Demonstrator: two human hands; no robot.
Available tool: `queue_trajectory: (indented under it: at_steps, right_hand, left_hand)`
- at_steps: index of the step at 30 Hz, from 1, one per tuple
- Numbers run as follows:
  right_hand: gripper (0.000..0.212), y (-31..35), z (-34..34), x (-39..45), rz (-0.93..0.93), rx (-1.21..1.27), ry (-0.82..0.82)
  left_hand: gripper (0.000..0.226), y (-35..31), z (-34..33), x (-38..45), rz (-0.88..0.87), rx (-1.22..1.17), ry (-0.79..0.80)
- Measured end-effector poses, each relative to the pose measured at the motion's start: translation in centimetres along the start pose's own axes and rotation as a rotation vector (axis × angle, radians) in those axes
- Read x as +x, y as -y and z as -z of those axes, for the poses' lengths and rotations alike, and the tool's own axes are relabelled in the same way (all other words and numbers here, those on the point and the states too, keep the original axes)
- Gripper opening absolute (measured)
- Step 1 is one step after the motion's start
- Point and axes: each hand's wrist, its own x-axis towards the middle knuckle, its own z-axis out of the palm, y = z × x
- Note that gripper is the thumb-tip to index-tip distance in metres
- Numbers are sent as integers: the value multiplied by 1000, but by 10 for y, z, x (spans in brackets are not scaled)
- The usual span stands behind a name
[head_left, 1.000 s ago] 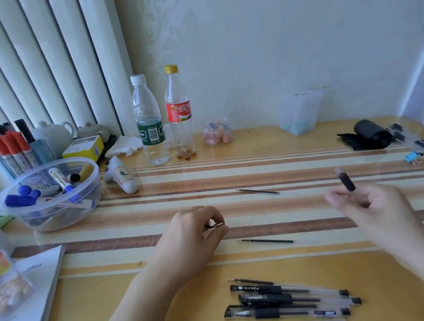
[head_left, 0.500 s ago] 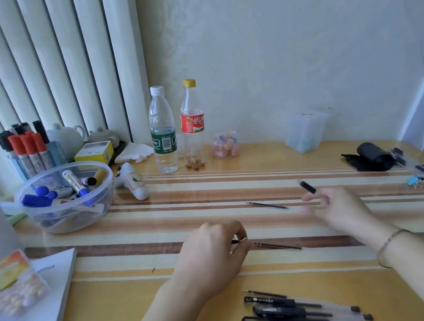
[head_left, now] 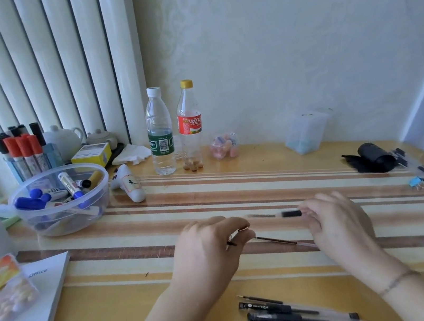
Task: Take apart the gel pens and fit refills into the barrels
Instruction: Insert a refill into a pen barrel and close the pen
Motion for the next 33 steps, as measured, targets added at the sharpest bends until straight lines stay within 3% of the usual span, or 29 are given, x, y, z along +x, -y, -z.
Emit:
queue_trajectory:
  at_steps: [5,9,15,20,23,26,31,33]
  right_hand:
    - [22,9,28,-31,141,76,-14]
    - [24,6,27,-32,137,32,35]
    - [22,11,24,-34,153,189,66]
    - [9,12,30,-39,169,256,106]
    - [33,5,42,-34,111,418,219]
    - [50,-15,47,-28,75,449,218]
    - [16,-24,40,-28,65,434,258]
    - [21,-21,39,-27,89,422,269]
  left_hand:
    - [23,-1,-2,-5,-111,153,108]
    - [19,-5,5,-2,-125,50,-3]
    - [23,-2,-2,-4,-173,110,219]
    - [16,0,-2,-6,-188,116,281]
    - [20,5,-2,-7,-162,125,267]
    - [20,11,-1,-5,-91,63,186]
    - [19,11,-1,-4,-54,12,107]
    - [20,11,-1,-3,-54,10,109]
